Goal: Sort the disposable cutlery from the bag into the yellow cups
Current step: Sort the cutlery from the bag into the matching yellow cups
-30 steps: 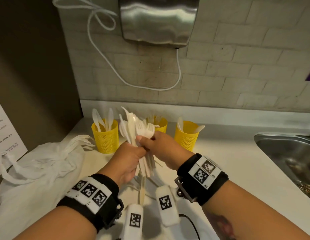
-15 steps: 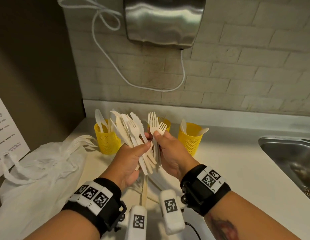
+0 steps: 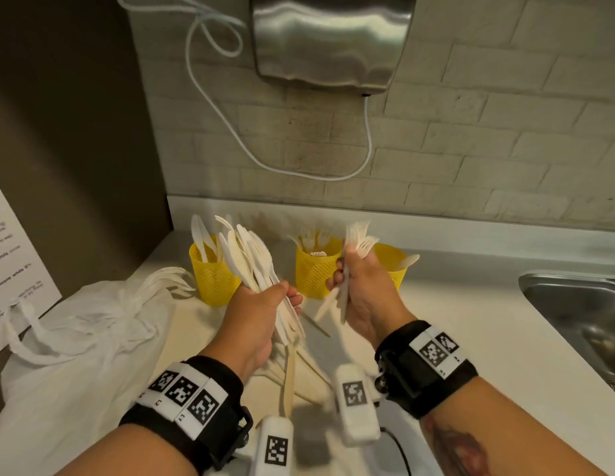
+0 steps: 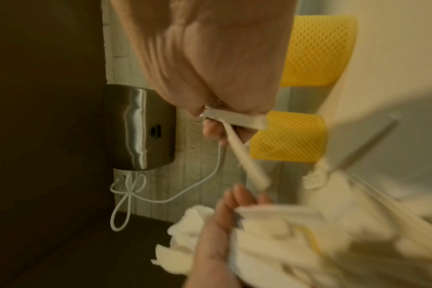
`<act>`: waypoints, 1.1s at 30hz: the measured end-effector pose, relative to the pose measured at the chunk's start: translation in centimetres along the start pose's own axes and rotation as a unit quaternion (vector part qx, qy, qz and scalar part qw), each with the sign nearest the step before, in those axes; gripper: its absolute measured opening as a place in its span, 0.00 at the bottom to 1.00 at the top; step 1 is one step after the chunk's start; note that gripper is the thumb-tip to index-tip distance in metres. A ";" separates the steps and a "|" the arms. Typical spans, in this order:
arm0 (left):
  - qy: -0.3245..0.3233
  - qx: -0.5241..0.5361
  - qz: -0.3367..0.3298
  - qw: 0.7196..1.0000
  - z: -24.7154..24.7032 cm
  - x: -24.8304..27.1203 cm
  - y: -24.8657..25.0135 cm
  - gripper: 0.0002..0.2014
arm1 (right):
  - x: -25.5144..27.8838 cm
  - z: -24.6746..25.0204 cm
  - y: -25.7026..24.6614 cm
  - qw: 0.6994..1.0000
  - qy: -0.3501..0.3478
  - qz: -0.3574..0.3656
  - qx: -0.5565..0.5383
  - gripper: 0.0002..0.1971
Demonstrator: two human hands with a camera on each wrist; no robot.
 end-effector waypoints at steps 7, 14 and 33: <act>0.005 0.016 0.022 1.000 0.3 0.0 -0.4 0.05 | -3.9 -3.0 -6.3 0.995 -0.024 0.077 0.065 0.05; -0.015 -0.005 0.012 1.000 0.6 -0.2 0.3 0.06 | -9.8 -6.1 -5.8 0.948 -0.032 0.225 0.222 0.06; -0.051 -0.013 0.024 0.998 0.3 0.1 0.5 0.02 | -11.3 -3.5 -1.5 0.846 -0.001 0.110 0.521 0.23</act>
Point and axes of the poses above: each hand's wrist, its own x-axis away from the middle knuckle, its own z-axis out of the back of the hand, y = z × x, the point moved 5 cm from there along -x, towards the middle knuckle, and after that the axes turned 8 degrees about -x, right-handed, at the moved point
